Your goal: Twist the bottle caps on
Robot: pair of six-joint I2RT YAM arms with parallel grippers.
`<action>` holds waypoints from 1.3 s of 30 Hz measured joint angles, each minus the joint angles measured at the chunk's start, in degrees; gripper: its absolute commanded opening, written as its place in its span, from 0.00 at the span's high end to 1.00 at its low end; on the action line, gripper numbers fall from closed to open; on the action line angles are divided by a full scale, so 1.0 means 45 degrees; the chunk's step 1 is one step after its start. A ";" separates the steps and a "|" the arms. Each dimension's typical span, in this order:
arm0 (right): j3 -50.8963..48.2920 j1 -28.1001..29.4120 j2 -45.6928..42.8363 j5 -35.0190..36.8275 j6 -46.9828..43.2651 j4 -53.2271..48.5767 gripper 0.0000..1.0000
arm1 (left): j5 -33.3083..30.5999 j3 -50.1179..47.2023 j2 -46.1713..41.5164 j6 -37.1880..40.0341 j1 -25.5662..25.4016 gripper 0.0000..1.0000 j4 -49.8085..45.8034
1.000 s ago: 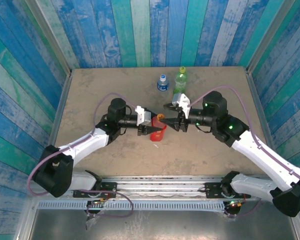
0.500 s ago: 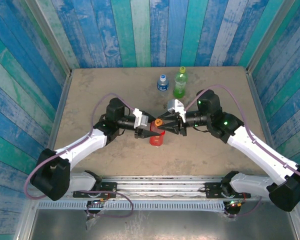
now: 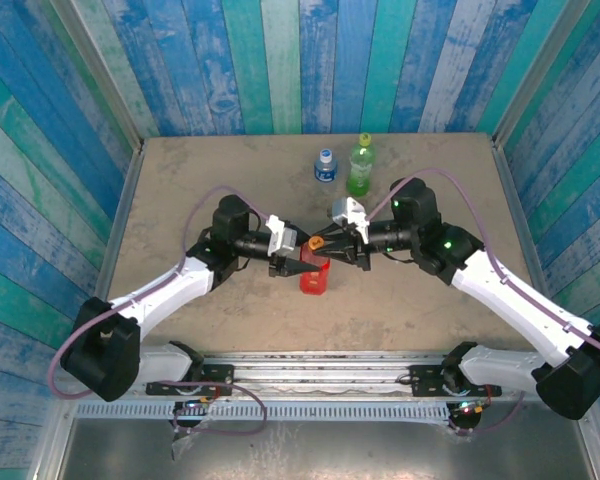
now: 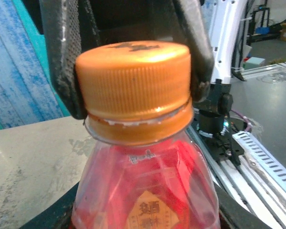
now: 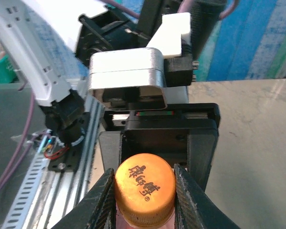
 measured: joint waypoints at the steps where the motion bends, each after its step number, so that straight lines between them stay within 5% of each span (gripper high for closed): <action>1: -0.0005 0.0068 -0.0029 0.0461 0.0160 0.0117 0.99 | -0.0374 -0.0083 0.0000 -0.0194 0.0010 0.52 0.0316; 5: -0.0160 0.0583 -0.0073 0.3575 0.1326 0.0889 1.00 | -0.2822 -0.0510 0.0000 -0.1341 0.0010 0.58 0.1865; 12: 0.0199 0.2341 0.1141 1.1351 0.5095 0.1763 1.00 | -0.8529 -0.0826 0.0806 -0.2798 -0.0801 0.57 0.3672; 16: 0.0510 0.2788 0.1919 1.3211 0.6285 0.1753 0.94 | -1.0044 -0.0986 0.0991 -0.2968 -0.1078 0.57 0.3721; 20: 0.0476 0.2657 0.1836 1.2760 0.5639 0.1899 0.68 | -1.0219 -0.0991 0.0976 -0.2633 -0.1073 0.55 0.3740; 24: -0.0010 0.2025 0.0937 1.0661 0.4007 0.1617 0.49 | -0.9520 -0.1039 0.0797 -0.1608 -0.0981 0.53 0.3589; 32: -0.0296 0.1083 -0.1316 0.6266 -0.0087 -0.0423 0.41 | -0.7320 -0.1005 -0.0393 0.0962 -0.0855 0.54 0.0758; 39: 0.1953 0.1171 -0.0559 0.4901 -0.4473 -0.4483 0.47 | -0.5814 -0.0418 -0.0427 0.2599 -0.0860 0.54 -0.1865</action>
